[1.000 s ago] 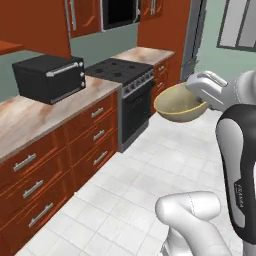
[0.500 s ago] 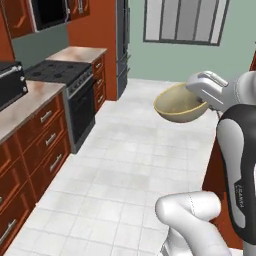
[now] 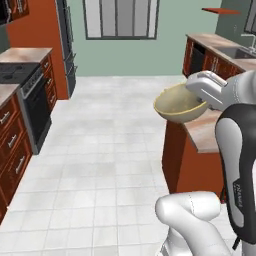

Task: Take the smaller bowl and place it next to the appetizer plate on the dining counter , and place the larger bowl next to the plate with cooked food.

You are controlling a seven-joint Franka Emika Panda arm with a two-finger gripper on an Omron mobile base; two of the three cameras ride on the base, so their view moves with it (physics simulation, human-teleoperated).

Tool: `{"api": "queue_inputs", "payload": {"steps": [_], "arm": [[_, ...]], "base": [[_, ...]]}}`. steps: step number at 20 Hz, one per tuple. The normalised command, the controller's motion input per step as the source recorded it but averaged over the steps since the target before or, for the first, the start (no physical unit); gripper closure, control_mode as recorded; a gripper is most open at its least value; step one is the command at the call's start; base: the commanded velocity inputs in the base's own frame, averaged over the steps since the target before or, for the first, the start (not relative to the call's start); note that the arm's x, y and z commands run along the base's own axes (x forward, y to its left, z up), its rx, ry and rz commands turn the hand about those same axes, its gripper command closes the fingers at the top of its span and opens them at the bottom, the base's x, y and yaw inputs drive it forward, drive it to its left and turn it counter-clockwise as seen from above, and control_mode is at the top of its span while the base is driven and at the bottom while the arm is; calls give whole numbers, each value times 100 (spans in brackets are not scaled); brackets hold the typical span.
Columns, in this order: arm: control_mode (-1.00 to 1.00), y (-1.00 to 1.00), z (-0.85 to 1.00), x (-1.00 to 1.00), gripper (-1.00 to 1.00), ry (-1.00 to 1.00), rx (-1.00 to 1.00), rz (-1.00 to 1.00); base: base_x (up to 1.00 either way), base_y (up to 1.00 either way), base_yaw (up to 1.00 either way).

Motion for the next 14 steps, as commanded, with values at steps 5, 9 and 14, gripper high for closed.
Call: {"api": "queue_inputs", "payload": {"steps": [5,9,14], "arm": [[100,0,0,0,100,0,0,0],[100,0,0,0,100,0,0,0],[100,0,0,0,100,0,0,0]], "base": [[-44,-23,-34],[-1,-57,-22],[0,-78,-15]]}}
